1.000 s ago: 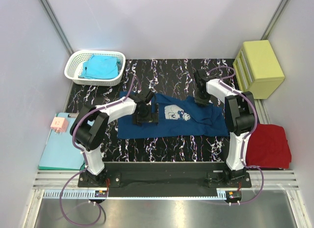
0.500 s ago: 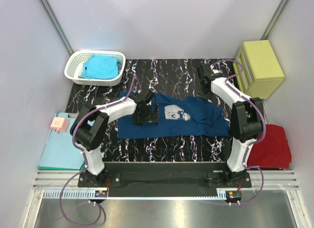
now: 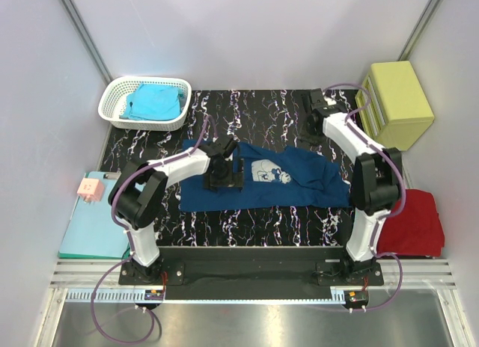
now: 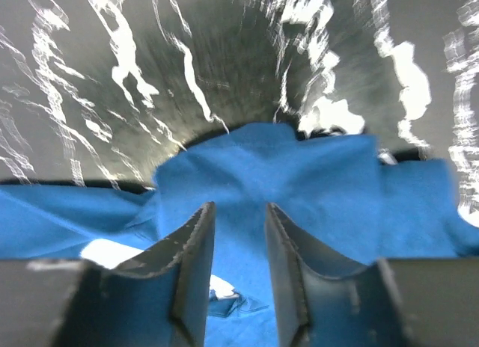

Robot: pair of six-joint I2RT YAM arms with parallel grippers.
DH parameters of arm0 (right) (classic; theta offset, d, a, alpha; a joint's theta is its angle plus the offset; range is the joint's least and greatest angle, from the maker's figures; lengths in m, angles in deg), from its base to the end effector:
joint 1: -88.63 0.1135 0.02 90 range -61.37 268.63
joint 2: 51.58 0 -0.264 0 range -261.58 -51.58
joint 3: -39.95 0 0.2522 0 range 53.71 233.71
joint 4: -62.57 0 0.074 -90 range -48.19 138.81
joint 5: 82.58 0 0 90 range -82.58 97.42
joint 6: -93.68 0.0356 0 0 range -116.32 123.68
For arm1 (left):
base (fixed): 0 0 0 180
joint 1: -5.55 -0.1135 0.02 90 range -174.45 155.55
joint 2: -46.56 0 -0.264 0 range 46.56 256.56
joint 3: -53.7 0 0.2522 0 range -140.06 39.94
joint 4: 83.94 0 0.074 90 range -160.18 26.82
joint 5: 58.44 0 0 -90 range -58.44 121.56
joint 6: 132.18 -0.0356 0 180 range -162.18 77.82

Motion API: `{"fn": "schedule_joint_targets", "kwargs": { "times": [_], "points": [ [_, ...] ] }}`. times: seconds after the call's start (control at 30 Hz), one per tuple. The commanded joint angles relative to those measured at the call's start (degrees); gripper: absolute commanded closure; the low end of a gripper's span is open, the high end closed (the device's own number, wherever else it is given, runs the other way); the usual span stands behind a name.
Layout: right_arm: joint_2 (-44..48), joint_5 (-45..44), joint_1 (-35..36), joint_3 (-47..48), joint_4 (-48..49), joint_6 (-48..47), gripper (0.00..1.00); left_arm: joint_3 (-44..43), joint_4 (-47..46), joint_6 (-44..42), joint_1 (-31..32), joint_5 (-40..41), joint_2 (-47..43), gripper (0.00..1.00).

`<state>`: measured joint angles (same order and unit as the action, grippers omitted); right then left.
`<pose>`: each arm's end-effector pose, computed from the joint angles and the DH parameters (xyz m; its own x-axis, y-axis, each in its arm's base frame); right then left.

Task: Fold and stack the t-shirts
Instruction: Grap the side of the flattened tshirt furthest away from the robot with both arms

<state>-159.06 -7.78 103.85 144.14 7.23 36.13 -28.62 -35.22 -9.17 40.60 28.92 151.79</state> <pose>0.3956 0.0980 0.2583 -0.7605 0.3297 -0.5594 0.3394 0.9363 0.0904 0.2907 -0.2059 0.1661 -0.9705 0.0161 -0.2405 0.0678 0.9757 -0.2083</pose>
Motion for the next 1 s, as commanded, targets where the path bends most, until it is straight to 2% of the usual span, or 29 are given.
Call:
{"fn": "schedule_joint_targets", "kwargs": {
  "times": [0.0,0.2,0.27,0.47,0.8,0.97],
  "points": [
    [-5.01,8.78,-0.11,0.71,2.46,-1.51,0.57,1.40,-0.51,1.00,1.43,-3.87,3.32,0.01],
    [-7.48,7.39,1.04,0.97,3.79,-2.21,0.52,1.93,-0.51,1.17,1.43,-3.78,3.49,0.01],
    [-8.27,4.57,0.77,0.89,3.61,-2.04,0.51,1.67,-0.59,1.17,1.43,-3.78,3.67,0.01],
    [-10.20,3.78,-2.04,0.36,3.26,-0.89,0.52,0.97,-0.33,0.82,1.34,-3.96,4.37,0.01],
    [-14.51,2.72,-1.95,-0.26,3.09,-0.54,0.52,0.53,0.02,0.30,1.34,-3.78,4.90,0.01],
    [-13.55,0.70,-1.86,-1.04,4.05,-0.19,0.53,0.70,-0.07,0.03,1.34,-3.78,4.98,0.01]
  ]
}}
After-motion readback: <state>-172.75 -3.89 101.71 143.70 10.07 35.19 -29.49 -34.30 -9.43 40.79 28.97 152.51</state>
